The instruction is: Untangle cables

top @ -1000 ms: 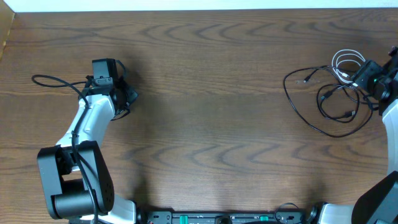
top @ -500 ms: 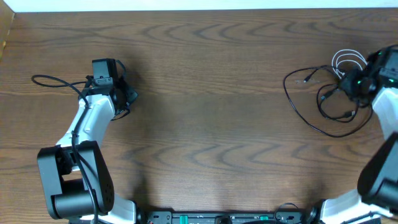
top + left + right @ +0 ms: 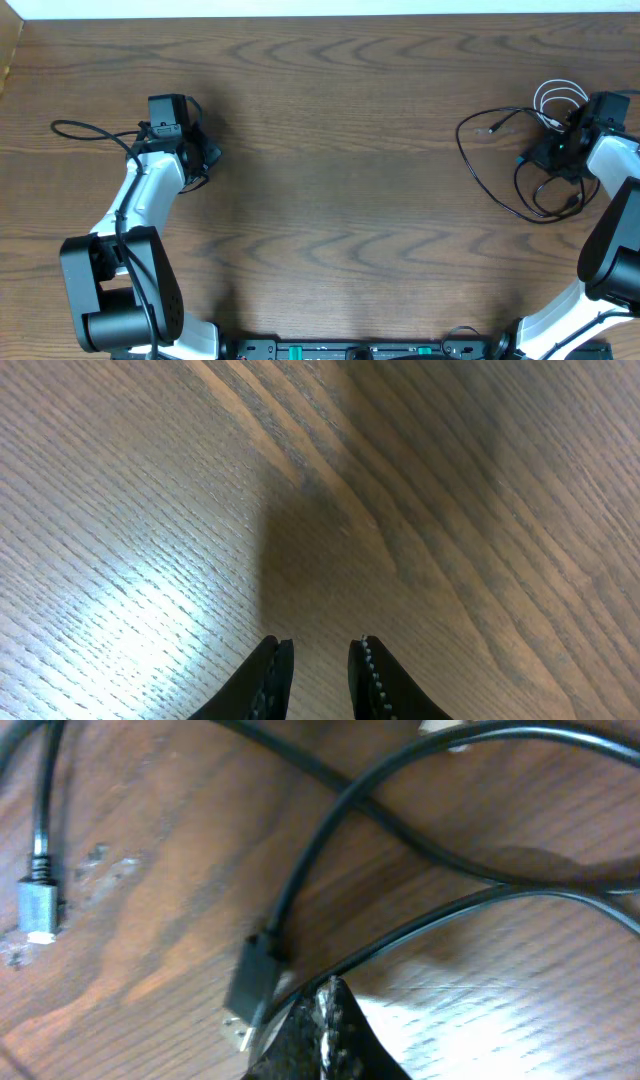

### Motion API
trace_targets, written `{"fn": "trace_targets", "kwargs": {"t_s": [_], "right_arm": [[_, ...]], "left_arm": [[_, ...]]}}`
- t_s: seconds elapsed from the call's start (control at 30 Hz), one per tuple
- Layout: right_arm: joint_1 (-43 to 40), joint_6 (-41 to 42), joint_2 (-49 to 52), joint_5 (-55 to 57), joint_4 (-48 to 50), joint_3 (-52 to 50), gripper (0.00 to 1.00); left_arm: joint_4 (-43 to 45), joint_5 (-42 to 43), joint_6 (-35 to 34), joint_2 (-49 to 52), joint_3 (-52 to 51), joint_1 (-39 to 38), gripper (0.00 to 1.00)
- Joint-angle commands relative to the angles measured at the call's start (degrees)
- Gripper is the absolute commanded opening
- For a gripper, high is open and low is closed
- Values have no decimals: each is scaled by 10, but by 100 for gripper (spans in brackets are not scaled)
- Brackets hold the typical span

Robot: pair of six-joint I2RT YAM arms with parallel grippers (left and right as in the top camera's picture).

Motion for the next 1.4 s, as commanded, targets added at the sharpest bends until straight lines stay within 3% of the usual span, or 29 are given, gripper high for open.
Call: {"fn": "trace_targets", "kwargs": {"t_s": [0.0, 0.13, 0.3, 0.47, 0.83, 1.13, 1.2, 1.27, 1.3, 1.37], "right_arm": [[2, -10, -32, -116, 19, 1, 6], [13, -24, -56, -244, 46, 1, 13], [48, -33, -58, -263, 48, 1, 15], [110, -33, -57, -178, 24, 1, 19], [296, -67, -56, 17, 12, -9, 22], [388, -64, -56, 85, 38, -10, 38], [396, -51, -56, 85, 43, -11, 49], [401, -40, -56, 84, 47, -11, 94], [403, -37, -56, 84, 47, -11, 99], [405, -37, -56, 84, 47, -11, 99]], "left_arm": [[-3, -3, 3, -2, -3, -1, 24], [-10, 3, 12, -2, -3, -2, 12], [13, 101, 101, -2, -3, -13, 16], [23, 113, 130, -2, -3, -29, 27], [25, 113, 135, -2, -3, -38, 31], [24, 113, 135, -2, -3, -38, 36], [24, 113, 135, -2, -3, -38, 38], [22, 113, 135, -2, -3, -38, 45], [21, 112, 135, -2, -3, -38, 50], [20, 113, 135, -2, -3, -38, 85]]}}
